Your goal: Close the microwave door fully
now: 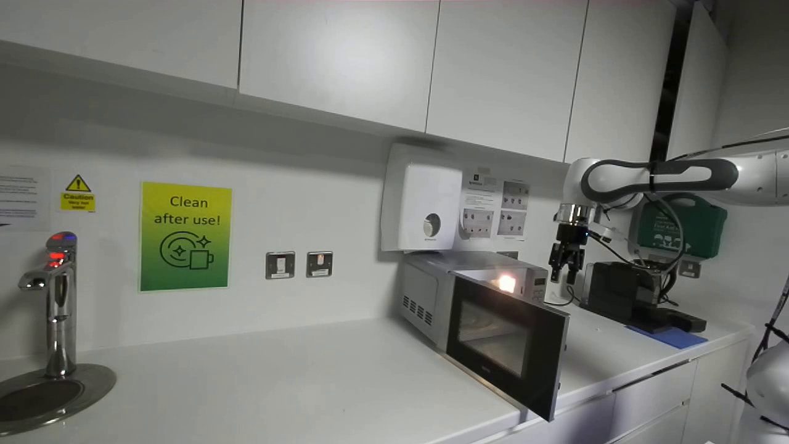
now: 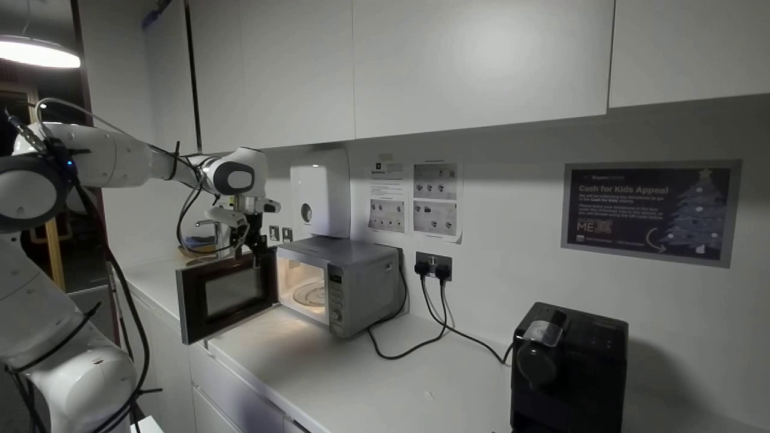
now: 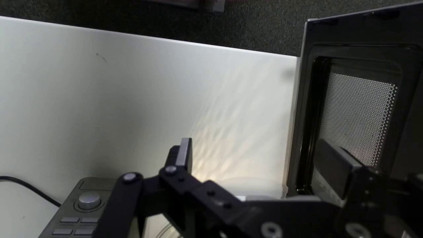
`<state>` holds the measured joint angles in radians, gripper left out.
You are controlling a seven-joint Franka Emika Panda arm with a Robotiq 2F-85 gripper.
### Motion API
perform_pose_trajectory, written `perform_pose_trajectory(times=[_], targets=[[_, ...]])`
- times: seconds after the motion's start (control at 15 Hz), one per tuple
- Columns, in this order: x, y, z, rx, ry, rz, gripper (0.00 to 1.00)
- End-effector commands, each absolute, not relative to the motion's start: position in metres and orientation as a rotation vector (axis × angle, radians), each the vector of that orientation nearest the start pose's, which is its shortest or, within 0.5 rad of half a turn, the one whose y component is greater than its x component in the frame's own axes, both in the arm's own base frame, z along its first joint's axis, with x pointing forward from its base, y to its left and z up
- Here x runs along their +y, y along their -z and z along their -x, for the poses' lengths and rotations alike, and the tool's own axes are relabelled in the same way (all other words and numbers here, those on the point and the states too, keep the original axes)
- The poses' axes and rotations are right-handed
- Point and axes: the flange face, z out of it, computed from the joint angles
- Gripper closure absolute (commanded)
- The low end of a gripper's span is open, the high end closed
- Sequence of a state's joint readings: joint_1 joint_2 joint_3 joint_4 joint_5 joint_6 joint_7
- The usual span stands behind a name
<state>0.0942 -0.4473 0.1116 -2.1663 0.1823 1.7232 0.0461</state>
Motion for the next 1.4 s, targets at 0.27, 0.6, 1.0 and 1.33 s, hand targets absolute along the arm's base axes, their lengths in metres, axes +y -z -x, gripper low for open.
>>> perform_pose_trajectory(times=[0.27,0.6,1.0,1.33], targets=[[0.153,-0.568,-0.402,-0.251,-0.071,2.975,0.0],[0.197,-0.581,-0.395,-0.371,-0.066,2.992,0.0],[0.225,-0.609,-0.406,-0.458,-0.004,3.027,0.0],[0.263,-0.613,-0.423,-0.574,0.007,2.996,0.0]])
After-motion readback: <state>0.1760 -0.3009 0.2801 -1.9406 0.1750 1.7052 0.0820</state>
